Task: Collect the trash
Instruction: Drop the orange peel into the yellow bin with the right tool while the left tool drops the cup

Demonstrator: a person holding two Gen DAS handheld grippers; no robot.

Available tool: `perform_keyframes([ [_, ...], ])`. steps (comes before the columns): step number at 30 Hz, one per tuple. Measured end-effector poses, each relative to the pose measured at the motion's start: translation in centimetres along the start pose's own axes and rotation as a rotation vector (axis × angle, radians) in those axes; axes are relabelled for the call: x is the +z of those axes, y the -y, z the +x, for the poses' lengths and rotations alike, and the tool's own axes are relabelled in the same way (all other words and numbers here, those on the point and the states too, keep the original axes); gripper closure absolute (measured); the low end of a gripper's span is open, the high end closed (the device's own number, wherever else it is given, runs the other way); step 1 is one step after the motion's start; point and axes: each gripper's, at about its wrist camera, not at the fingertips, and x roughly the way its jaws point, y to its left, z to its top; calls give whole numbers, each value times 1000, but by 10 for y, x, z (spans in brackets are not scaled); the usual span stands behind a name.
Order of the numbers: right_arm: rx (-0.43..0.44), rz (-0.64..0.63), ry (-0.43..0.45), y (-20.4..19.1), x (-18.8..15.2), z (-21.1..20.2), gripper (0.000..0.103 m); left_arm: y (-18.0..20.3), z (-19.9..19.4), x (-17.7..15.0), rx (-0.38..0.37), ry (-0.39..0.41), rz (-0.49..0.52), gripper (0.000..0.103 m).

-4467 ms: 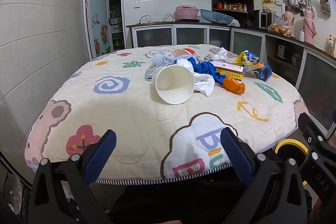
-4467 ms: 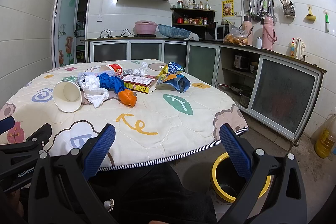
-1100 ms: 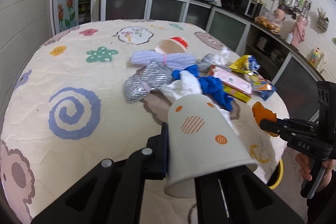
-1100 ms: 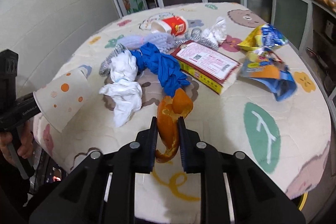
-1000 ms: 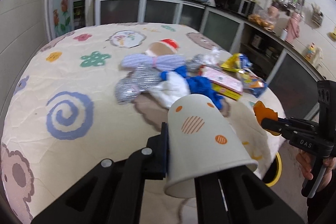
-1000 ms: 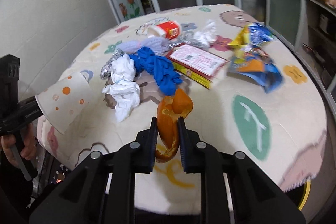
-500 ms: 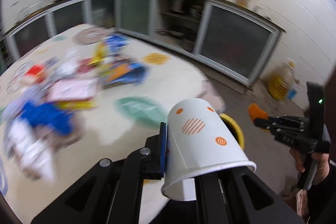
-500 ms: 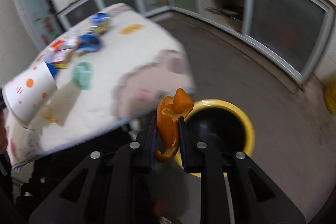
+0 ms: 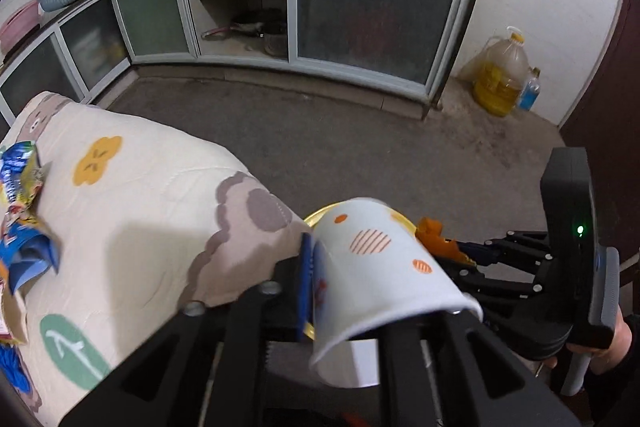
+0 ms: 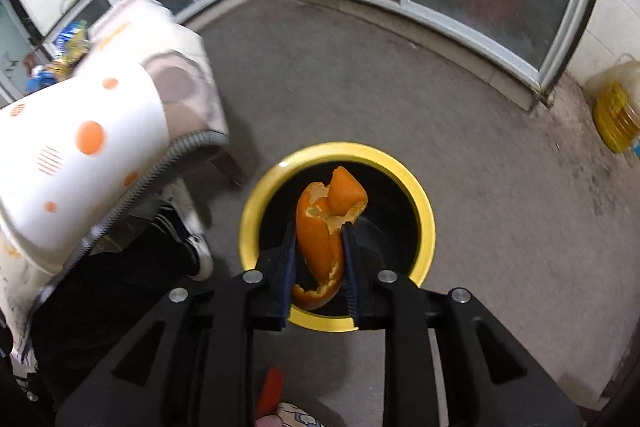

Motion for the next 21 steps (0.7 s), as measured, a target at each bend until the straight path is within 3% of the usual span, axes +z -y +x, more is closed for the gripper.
perform_keyframes([
  [1,-12,13,-14,3,1,5,77,0,6,2,12,-9,-6,68],
  [2,-20,24,-23,6,2,8,73,-1,8,4,21,-5,-19,48],
  [3,-25,33,-30,10,2,12,66,-3,9,7,21,8,-35,36],
  [4,-28,44,-34,14,1,14,59,-5,8,8,18,16,-47,34],
  [5,-28,55,-37,18,0,16,58,-8,7,8,10,20,-55,33],
  [8,-50,70,-46,24,-1,17,58,-13,3,10,-14,30,-68,26],
  [16,-62,125,-20,40,-12,-5,56,-22,-14,1,-57,49,-120,18],
  [18,-64,138,4,41,-14,-15,55,-25,-28,-5,-89,72,-137,8],
  [21,-32,154,83,39,-16,-41,40,-33,-59,-14,-205,142,-177,8],
])
